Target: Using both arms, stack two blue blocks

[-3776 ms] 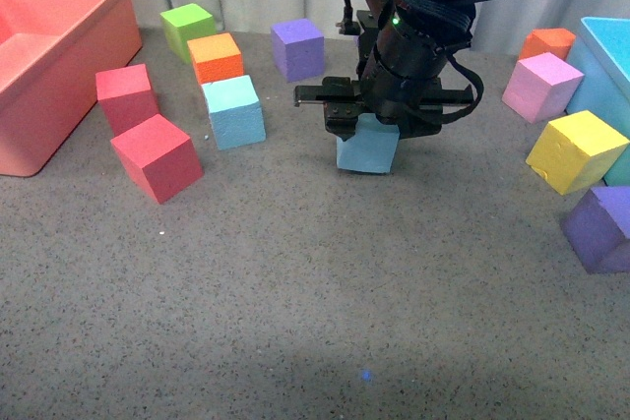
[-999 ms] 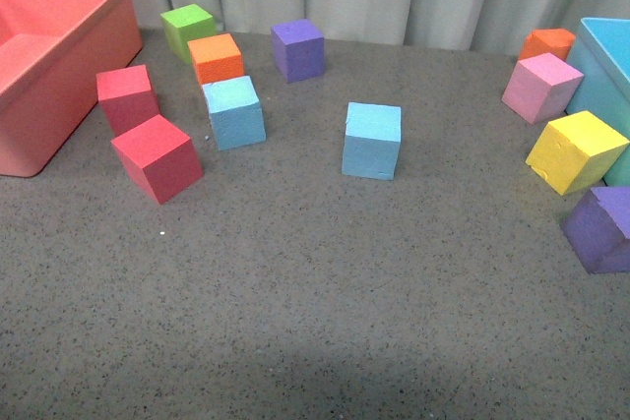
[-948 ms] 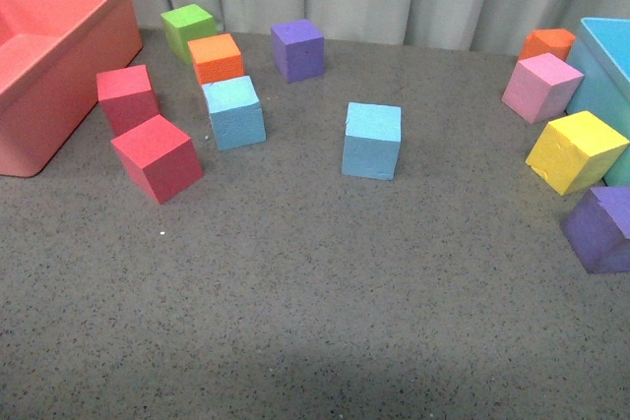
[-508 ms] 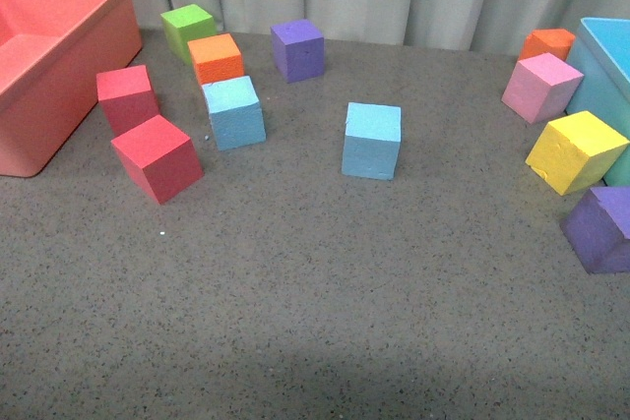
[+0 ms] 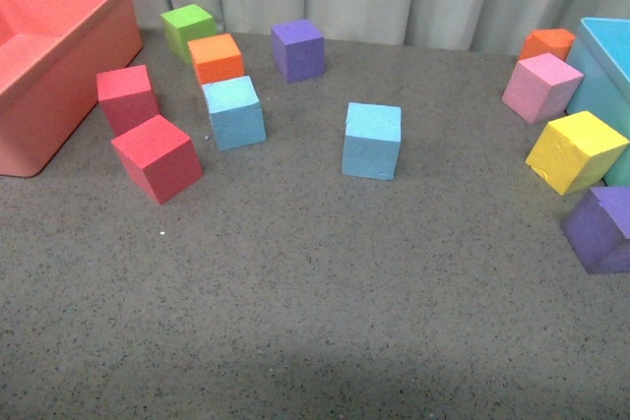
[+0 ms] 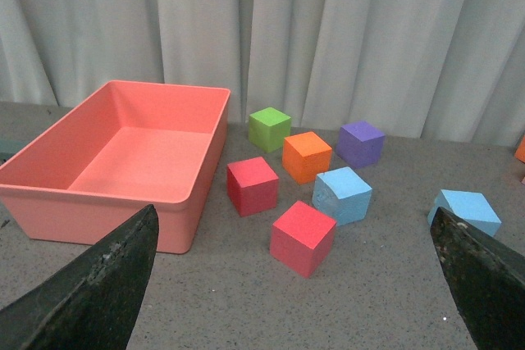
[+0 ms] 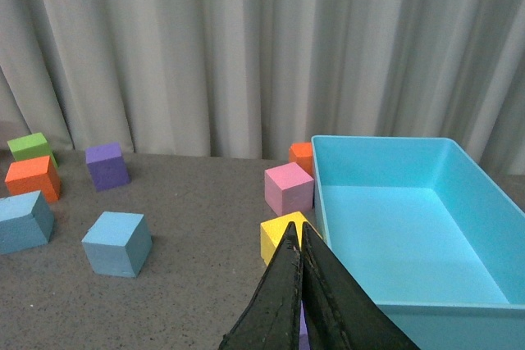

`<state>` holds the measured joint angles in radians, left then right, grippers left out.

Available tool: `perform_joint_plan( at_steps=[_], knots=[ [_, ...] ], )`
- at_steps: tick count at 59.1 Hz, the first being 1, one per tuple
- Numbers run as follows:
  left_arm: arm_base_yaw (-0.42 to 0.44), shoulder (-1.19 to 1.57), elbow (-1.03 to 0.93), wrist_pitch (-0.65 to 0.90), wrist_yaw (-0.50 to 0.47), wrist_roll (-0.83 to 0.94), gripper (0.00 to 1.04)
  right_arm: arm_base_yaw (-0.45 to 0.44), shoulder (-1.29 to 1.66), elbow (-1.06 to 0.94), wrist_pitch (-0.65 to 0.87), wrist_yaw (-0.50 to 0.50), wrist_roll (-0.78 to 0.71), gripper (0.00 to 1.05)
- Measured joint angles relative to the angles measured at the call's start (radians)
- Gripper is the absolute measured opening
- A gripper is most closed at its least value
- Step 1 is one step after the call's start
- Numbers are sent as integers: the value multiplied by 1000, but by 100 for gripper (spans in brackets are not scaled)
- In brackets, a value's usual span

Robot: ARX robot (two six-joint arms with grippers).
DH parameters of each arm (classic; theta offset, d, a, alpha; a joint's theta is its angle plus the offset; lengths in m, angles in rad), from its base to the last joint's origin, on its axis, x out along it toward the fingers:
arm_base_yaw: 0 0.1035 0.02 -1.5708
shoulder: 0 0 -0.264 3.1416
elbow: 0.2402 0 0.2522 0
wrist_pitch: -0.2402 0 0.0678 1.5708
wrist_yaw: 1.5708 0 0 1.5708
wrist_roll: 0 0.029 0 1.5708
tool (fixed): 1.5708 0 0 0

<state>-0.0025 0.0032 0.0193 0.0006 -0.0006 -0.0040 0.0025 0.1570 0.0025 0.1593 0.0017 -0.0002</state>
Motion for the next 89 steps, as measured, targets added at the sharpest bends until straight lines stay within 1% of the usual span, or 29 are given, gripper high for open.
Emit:
perform_joint_plan(
  at_steps=[3, 6, 19, 21, 23, 26, 28, 31, 33, 34, 39, 40, 45, 46, 52, 54, 56, 57, 58, 60, 65, 68, 70, 75, 80, 86, 89],
  knots=[
    [0, 0, 0, 0, 0, 0, 98, 0, -68, 0, -95, -1, 0, 1],
    [0, 0, 0, 0, -1, 0, 98, 0, -126, 0, -151, -3, 0, 1],
    [0, 0, 0, 0, 0, 0, 98, 0, -152, 0, -158, -3, 0, 1],
    [0, 0, 0, 0, 0, 0, 98, 0, -152, 0, -158, -3, 0, 3],
    [0, 0, 0, 0, 0, 0, 98, 0, -152, 0, -158, -3, 0, 10],
    [0, 0, 0, 0, 0, 0, 98, 0, -153, 0, -158, -3, 0, 17],
    [0, 0, 0, 0, 0, 0, 98, 0, -153, 0, -158, -3, 0, 26],
    [0, 0, 0, 0, 0, 0, 98, 0, -153, 0, -158, -3, 0, 33],
    [0, 0, 0, 0, 0, 0, 98, 0, -153, 0, -158, -3, 0, 40],
    [0, 0, 0, 0, 0, 0, 98, 0, -153, 0, -158, -3, 0, 42],
    [0, 0, 0, 0, 0, 0, 98, 0, -153, 0, -158, -3, 0, 58],
    [0, 0, 0, 0, 0, 0, 98, 0, -153, 0, -158, -3, 0, 59],
    [0, 0, 0, 0, 0, 0, 98, 0, -153, 0, -158, -3, 0, 75],
    [0, 0, 0, 0, 0, 0, 98, 0, -153, 0, -158, -3, 0, 77],
    [0, 0, 0, 0, 0, 0, 98, 0, -153, 0, -158, -3, 1, 97],
    [0, 1, 0, -1, -5, -1, 98, 0, -153, 0, -158, -3, 0, 95],
    [-19, 24, 14, -50, -67, -31, 98, 0, -153, 0, -158, -3, 0, 94],
    [-26, 37, 19, -64, -76, -35, 98, 0, -153, 0, -158, -3, 0, 94],
    [-35, 69, 25, -70, -113, -51, 98, 0, -153, 0, -158, -3, 0, 95],
    [-40, 129, 29, -54, -131, -77, 98, 0, -153, 0, -158, -3, 0, 95],
    [-44, 326, 45, 69, -119, -131, 98, 0, -153, 0, -158, -4, 0, 95],
    [-50, 472, 73, 170, -110, -158, 98, 0, -153, 0, -158, -3, 0, 95],
    [-57, 596, 108, 253, -96, -184, 98, 0, -153, 0, -158, -3, 0, 95],
    [-79, 843, 208, 375, -53, -215, 98, 0, -153, 0, -158, -3, 0, 95],
    [-105, 1073, 330, 405, -11, -237, 98, 0, -153, 0, -158, -3, 0, 95],
    [-132, 1298, 464, 372, -5, -247, 98, 0, -153, 0, -158, -3, 0, 95],
    [-145, 1401, 546, 327, 2, -253, 98, 0, -153, 0, -158, -3, 0, 95]
  ],
)
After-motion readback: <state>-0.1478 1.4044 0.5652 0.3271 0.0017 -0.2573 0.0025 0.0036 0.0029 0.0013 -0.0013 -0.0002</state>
